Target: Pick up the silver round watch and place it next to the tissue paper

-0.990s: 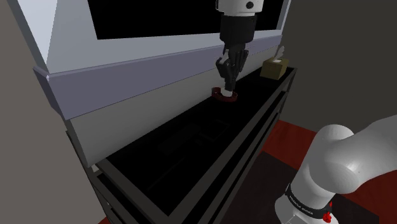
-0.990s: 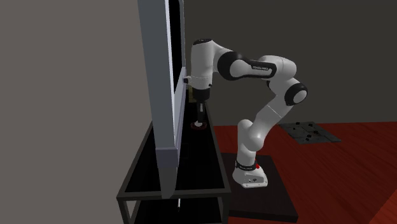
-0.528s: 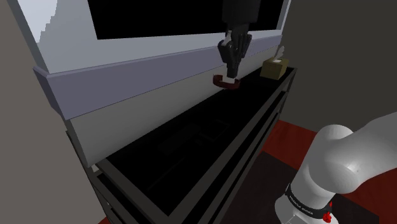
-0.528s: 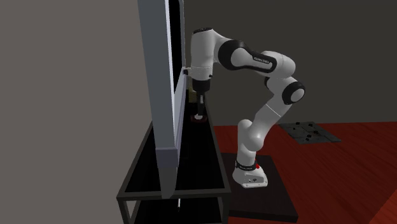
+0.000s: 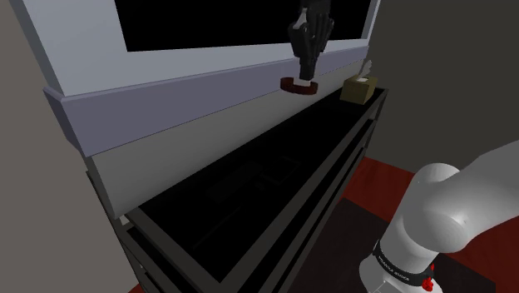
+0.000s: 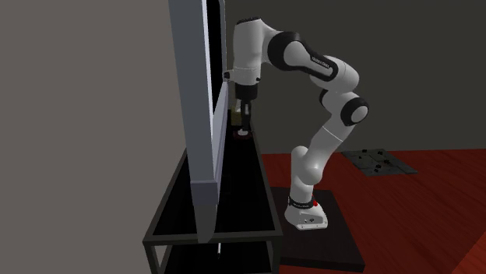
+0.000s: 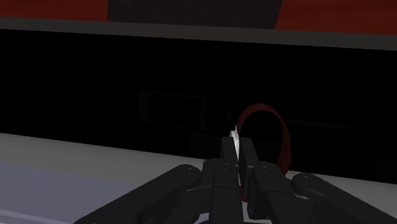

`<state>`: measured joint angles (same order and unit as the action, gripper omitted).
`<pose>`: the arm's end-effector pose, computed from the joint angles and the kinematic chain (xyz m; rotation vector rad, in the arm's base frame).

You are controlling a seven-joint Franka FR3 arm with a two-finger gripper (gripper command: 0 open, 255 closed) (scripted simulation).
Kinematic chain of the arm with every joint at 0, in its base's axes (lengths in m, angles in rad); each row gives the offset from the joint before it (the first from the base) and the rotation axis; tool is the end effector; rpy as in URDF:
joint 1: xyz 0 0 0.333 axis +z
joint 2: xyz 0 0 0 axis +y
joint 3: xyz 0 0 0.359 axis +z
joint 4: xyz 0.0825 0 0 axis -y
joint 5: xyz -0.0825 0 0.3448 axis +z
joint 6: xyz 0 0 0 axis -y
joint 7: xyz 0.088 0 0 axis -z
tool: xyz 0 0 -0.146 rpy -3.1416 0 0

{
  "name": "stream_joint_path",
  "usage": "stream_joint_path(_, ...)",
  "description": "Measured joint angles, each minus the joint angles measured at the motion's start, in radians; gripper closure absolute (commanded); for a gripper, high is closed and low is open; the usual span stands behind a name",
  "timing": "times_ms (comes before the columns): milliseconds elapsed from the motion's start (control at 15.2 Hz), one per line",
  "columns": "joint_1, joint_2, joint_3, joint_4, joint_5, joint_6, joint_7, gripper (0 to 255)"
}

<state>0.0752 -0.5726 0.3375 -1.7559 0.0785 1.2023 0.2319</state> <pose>0.2168 0.1732 0.7266 3.0268 0.2387 0.0336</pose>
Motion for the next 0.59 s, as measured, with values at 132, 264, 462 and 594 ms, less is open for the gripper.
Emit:
stream_joint_path(132, -0.003, 0.016, -0.001, 0.043, -0.005, -0.026, -0.001, 255)
stream_joint_path(264, -0.007, 0.039, 0.005, 0.089, -0.008, -0.051, 0.004, 255)
stream_joint_path(462, -0.012, 0.072, 0.010, 0.169, -0.015, -0.099, 0.010, 255)
stream_joint_path(594, -0.015, 0.097, 0.016, 0.220, -0.020, -0.126, 0.014, 255)
